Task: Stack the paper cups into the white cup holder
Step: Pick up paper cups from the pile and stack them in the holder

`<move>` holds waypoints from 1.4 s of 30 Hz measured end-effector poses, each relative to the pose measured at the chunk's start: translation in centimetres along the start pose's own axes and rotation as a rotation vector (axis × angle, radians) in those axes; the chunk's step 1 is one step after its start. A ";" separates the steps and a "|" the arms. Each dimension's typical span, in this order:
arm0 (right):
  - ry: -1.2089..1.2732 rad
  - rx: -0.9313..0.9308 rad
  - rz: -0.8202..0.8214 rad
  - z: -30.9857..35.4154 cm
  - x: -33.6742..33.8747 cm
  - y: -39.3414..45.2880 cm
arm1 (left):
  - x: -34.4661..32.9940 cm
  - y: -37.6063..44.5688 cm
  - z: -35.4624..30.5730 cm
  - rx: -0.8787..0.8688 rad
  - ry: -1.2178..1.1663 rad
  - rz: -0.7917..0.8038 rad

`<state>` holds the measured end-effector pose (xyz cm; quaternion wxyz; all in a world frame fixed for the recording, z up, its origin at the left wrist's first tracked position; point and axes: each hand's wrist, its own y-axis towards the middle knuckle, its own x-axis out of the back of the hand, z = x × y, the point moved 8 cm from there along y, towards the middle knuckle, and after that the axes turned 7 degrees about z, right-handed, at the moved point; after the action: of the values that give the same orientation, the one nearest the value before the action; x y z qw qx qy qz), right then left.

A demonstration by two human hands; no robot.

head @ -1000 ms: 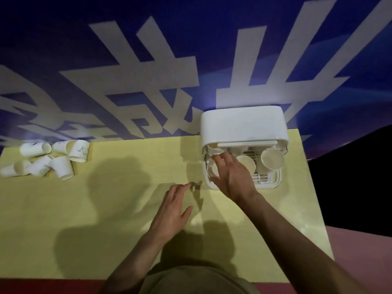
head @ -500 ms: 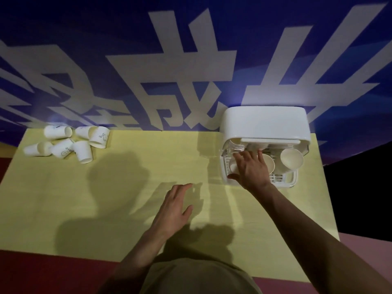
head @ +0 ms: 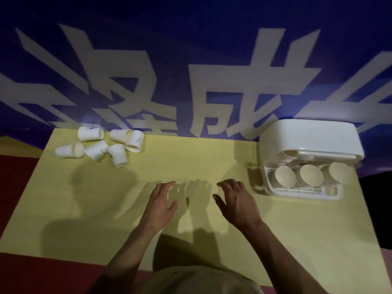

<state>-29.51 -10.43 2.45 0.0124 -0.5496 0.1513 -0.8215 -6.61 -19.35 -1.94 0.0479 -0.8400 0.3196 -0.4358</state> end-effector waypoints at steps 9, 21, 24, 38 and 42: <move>-0.023 0.094 0.200 14.1 -6.2 8.5 | 17.8 2.0 19.2 0.210 -0.036 -0.315; -0.004 0.158 0.247 25.2 -10.1 22.8 | 23.5 13.1 27.3 0.287 0.020 -0.212; -0.036 0.165 0.272 27.7 -10.7 25.6 | 22.2 15.1 29.0 0.324 0.084 -0.114; -0.206 0.113 0.472 31.9 -17.3 30.9 | 17.5 9.2 32.0 0.214 -0.117 -0.211; -0.014 0.150 0.440 30.1 -17.3 27.8 | 16.2 7.1 30.7 0.199 -0.110 -0.191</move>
<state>0.59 -40.84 -9.88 0.2331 -0.5068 0.2058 -0.8040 20.08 -40.42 -12.02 0.1066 -0.8803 0.1902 -0.4213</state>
